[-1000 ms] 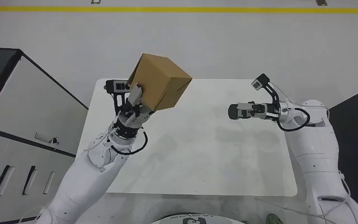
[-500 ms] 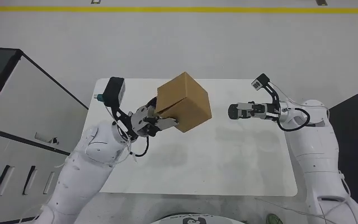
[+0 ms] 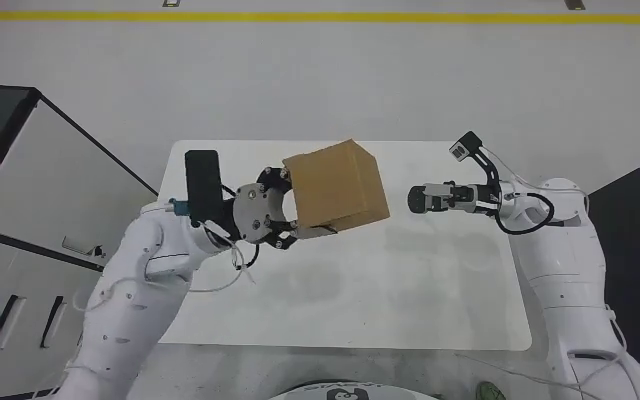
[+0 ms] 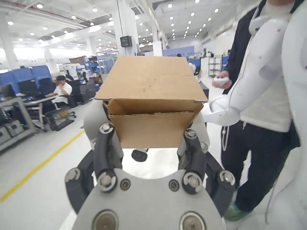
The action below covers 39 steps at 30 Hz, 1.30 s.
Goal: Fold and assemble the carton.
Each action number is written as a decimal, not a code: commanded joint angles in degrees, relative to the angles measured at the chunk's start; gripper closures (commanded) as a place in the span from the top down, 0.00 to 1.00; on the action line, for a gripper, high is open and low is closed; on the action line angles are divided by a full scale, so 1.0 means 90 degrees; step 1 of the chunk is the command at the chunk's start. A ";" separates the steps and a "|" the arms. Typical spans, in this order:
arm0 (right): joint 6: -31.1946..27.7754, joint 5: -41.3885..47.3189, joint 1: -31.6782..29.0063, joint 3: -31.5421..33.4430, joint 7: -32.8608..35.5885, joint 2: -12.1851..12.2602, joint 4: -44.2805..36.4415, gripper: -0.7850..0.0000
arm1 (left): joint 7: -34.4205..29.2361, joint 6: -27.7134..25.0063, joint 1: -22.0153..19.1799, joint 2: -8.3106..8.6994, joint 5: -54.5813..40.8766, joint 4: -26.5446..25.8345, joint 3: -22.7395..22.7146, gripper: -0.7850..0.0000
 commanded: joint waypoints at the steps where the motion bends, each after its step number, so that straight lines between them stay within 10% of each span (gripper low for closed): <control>1: 0.0000 0.0000 0.0000 0.0000 0.0000 0.0000 0.0000 1.00 | 0.0506 0.0117 -0.0010 -0.0017 0.1136 -0.0042 -0.0004 0.00; 12: 0.0000 0.0000 0.0000 0.0000 0.0000 0.0000 0.0000 1.00 | 0.2888 0.1527 -0.0095 -0.0013 0.4554 0.0070 0.0116 0.00; 22: 0.0000 0.0000 0.0000 0.0000 0.0000 0.0000 0.0000 1.00 | 0.2814 0.1698 -0.0192 0.0015 0.5304 -0.0093 0.0106 0.00; 29: 0.0000 0.0000 0.0000 0.0000 0.0000 0.0000 0.0000 1.00 | 0.4146 0.3911 -0.0339 0.0168 0.8704 0.0066 0.0055 0.00; 39: 0.0000 0.0000 0.0000 0.0000 0.0000 0.0000 0.0000 1.00 | 0.5090 0.6100 -0.0355 0.0232 1.0072 0.0164 -0.0034 0.00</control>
